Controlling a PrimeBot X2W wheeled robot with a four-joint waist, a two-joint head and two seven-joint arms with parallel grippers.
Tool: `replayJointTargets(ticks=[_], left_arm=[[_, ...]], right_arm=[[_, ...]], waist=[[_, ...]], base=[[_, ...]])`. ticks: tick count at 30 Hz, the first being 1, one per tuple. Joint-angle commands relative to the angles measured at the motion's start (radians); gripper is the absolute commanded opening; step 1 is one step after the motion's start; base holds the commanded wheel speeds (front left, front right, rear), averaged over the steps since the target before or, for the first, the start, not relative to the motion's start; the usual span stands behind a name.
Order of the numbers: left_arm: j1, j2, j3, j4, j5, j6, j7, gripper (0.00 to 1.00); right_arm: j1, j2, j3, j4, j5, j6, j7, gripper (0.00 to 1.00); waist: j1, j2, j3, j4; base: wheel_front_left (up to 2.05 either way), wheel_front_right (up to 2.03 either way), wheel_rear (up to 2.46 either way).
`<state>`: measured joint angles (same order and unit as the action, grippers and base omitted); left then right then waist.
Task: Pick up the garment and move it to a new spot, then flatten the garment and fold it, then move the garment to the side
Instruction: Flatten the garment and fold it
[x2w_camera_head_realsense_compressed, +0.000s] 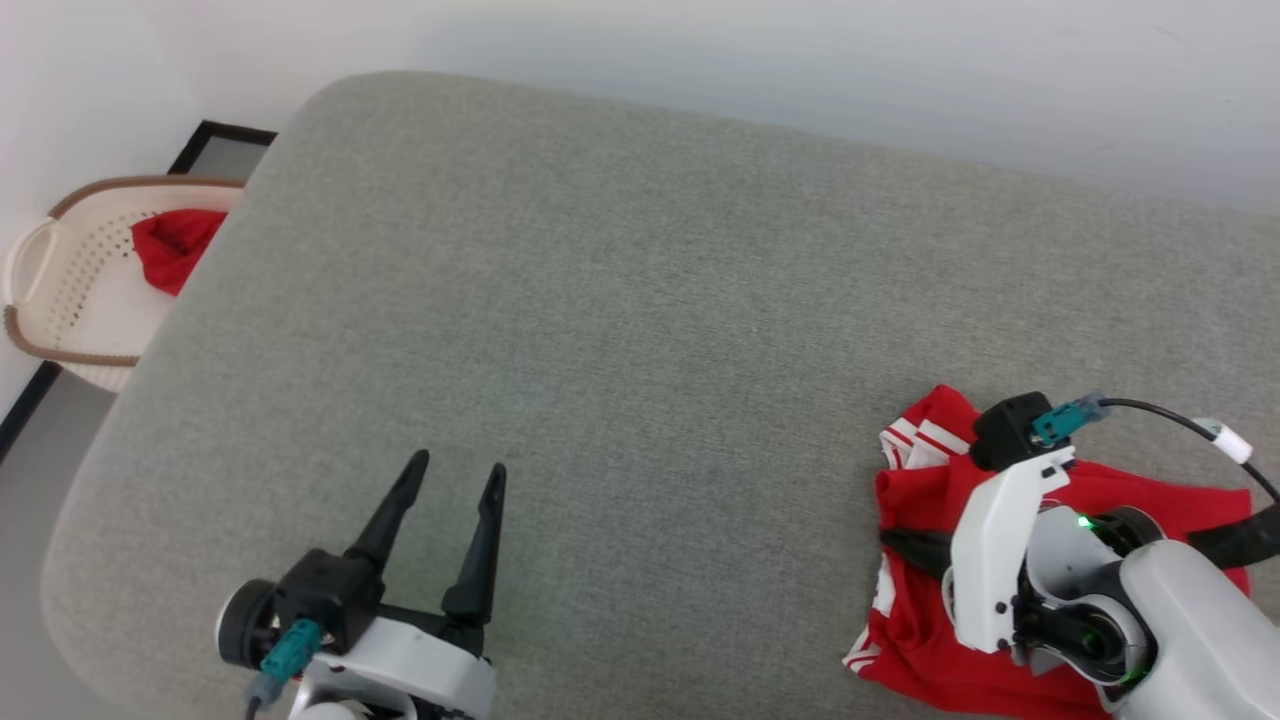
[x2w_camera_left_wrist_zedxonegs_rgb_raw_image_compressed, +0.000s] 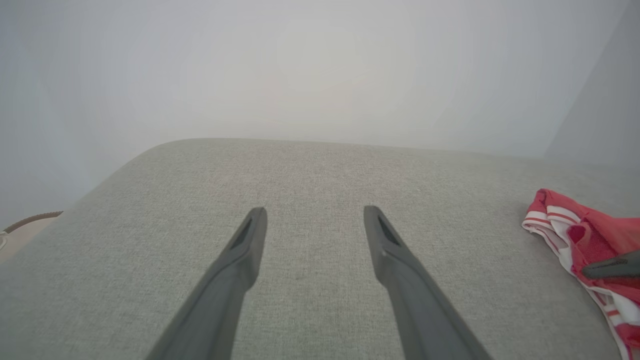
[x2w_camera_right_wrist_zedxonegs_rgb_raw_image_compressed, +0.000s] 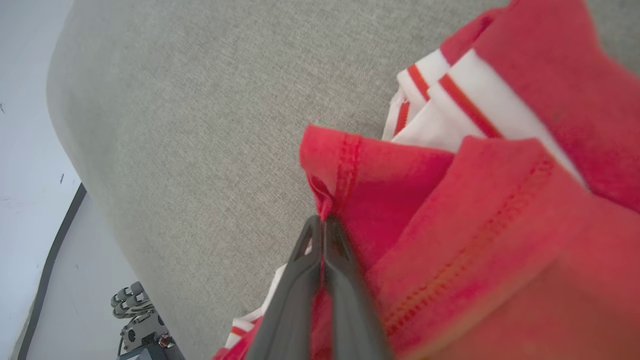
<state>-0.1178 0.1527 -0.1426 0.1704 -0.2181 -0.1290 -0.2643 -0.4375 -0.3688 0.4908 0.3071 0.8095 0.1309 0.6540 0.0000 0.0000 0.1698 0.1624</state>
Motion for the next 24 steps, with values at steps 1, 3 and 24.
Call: replayJointTargets(ticks=[1,3,24], left_arm=[[-0.001,0.003,0.005,0.000,-0.003,-0.002,0.001,1.00],[0.005,0.004,0.009,0.003,-0.005,-0.002,0.001,1.00],[0.006,0.060,-0.017,0.116,-0.119,-0.002,0.001,1.00]], right_arm=[[-0.012,0.005,0.015,0.002,0.017,0.000,-0.015,0.31],[-0.024,0.002,0.037,0.002,0.041,0.000,-0.033,1.00],[0.008,-0.183,0.068,0.004,0.125,0.000,-0.498,1.00]], waist=[[0.0000,0.0000,-0.002,-0.010],[0.0000,0.0000,-0.007,-0.023],[0.0000,0.0000,-0.099,-0.242]], base=[[0.00,0.00,0.00],[0.00,0.00,0.00],[0.00,0.00,0.00]])
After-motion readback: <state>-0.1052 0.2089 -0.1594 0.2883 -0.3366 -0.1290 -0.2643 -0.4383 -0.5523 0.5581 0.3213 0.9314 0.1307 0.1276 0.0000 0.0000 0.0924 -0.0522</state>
